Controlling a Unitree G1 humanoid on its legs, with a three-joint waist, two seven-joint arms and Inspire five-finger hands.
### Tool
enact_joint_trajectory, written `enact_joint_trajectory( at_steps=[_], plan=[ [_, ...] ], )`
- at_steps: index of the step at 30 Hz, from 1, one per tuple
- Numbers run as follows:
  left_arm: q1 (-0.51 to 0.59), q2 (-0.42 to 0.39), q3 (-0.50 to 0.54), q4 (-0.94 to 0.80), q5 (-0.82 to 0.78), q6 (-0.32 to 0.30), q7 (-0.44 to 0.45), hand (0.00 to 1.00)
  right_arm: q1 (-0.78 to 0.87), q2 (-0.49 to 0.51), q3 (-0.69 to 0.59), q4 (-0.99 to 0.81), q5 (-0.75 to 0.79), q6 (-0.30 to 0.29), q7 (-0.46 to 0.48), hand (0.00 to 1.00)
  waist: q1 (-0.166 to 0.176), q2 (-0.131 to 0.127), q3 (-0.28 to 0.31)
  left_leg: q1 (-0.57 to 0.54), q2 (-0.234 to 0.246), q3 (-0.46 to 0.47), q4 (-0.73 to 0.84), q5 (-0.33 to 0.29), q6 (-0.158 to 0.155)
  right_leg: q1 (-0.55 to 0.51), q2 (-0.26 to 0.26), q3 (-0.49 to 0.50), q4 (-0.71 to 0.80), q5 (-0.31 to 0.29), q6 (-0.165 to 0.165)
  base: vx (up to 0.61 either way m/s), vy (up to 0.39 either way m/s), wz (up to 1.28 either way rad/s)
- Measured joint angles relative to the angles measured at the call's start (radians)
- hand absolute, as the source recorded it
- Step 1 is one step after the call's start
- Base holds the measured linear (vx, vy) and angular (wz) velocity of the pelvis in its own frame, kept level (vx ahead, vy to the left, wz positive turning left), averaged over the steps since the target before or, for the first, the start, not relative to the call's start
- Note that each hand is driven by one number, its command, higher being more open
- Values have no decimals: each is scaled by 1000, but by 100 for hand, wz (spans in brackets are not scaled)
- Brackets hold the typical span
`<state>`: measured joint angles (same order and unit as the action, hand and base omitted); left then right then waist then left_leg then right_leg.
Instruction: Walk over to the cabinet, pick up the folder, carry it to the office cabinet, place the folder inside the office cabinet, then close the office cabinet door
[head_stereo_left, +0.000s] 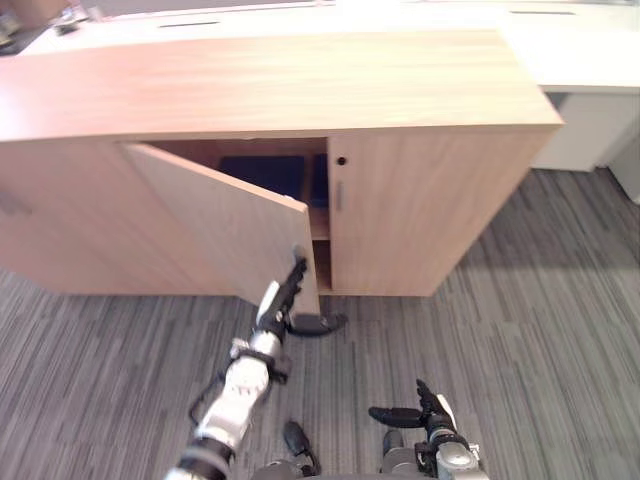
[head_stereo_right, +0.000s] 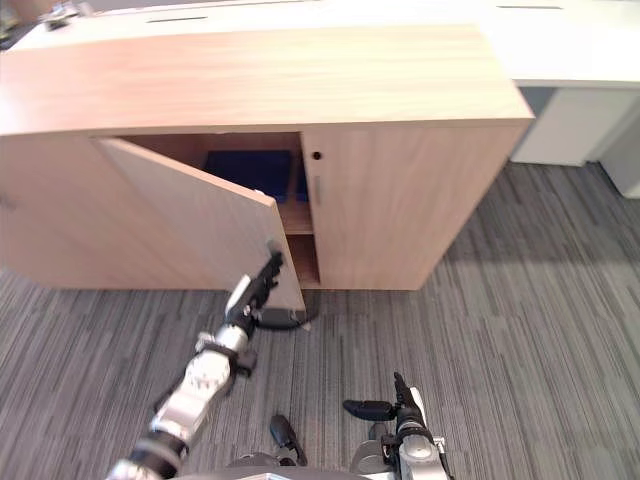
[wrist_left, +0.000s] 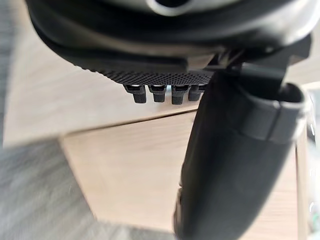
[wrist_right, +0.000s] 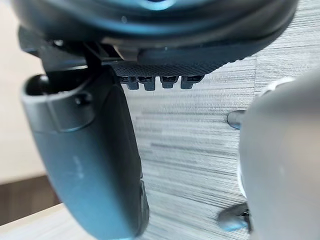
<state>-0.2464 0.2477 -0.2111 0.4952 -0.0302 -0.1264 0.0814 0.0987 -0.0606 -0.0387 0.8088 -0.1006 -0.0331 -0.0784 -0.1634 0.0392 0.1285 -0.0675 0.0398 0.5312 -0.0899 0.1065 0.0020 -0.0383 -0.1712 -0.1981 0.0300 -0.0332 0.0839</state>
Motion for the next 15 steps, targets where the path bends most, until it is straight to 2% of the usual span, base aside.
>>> enact_joint_trajectory(
  at_steps=[1, 3, 7, 11, 13, 15],
  plan=[
    [-80, 28, 31, 86, 14, 10, 11, 100, 0, 1, -6, -4, 1, -1, 0, 100, -7, 3, 1, -1, 7, 7, 1, 8, 11, -1, 9, 11, -13, 20, 12, 91, -61, -35],
    [-176, 77, 54, 185, 34, 27, 37, 100, -1, 0, -23, -10, 3, -3, 1, 100, -21, 7, 4, -2, 11, 6, 1, 15, 15, -1, 20, 17, -23, 24, 13, 109, -78, -21],
    [-304, 164, 126, 348, 81, 56, 86, 100, -3, -28, -39, -7, 42, -12, -5, 100, -28, 27, 14, -2, 32, -11, 1, 19, 10, -6, 42, 32, -30, 27, 9, 108, -87, -19],
    [-337, 192, 147, 383, 108, 68, 106, 100, 2, -60, -56, 12, 80, -16, -10, 100, -29, 40, 22, -2, 49, -66, 1, 26, -2, -15, 54, 33, -10, 29, 6, 58, -74, -8],
    [-336, 192, 148, 379, 108, 68, 108, 100, 13, -64, -71, 14, 102, -16, -15, 100, -23, 41, 22, -1, 57, -81, 1, 22, -18, -18, 55, 35, -8, 31, 3, 28, -24, -4],
    [-282, 192, 150, 305, 107, 69, 109, 100, 22, -65, -76, 14, 109, -17, -17, 100, -20, 40, 23, 0, 57, -85, 1, 17, -25, -20, 55, 39, -8, 31, 3, -2, 1, -7]
  ],
)
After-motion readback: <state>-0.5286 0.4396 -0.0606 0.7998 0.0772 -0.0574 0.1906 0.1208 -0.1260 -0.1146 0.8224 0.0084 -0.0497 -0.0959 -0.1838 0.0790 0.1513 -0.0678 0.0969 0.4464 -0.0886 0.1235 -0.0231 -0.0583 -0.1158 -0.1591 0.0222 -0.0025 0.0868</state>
